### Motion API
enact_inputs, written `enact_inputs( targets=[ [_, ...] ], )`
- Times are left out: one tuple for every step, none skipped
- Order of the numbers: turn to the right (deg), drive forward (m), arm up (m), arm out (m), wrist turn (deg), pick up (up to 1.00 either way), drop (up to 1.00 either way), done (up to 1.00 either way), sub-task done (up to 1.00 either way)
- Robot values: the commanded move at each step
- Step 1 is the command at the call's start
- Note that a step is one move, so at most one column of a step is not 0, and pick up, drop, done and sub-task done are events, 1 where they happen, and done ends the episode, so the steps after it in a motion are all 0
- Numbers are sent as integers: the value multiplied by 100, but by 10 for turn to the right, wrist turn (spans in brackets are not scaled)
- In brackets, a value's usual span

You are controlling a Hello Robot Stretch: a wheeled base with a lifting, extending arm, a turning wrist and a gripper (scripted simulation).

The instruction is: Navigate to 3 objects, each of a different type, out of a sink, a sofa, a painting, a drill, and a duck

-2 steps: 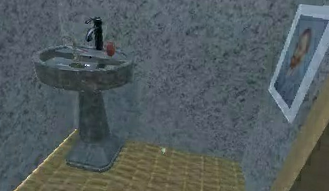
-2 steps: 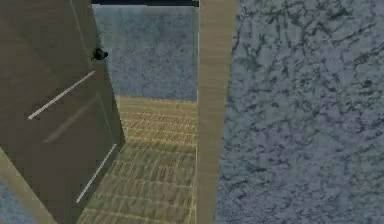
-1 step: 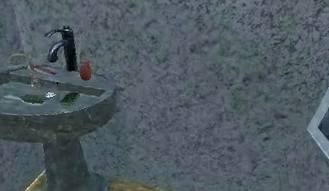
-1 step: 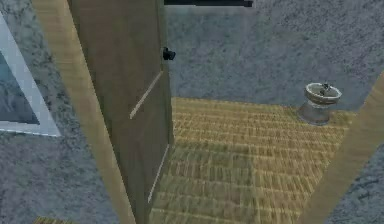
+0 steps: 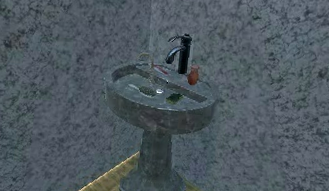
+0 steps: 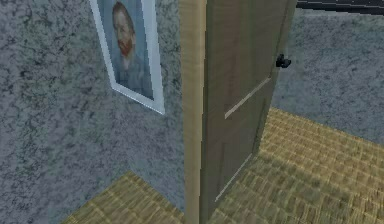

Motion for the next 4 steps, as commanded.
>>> enact_inputs(
  targets=[
    [0,0,0,0,0,0,0,0,100],
    [450,0,0,0,0,0,0,0,0],
    [450,0,0,0,0,0,0,0,0],
    [450,0,0,0,0,0,0,0,0]
  ],
)
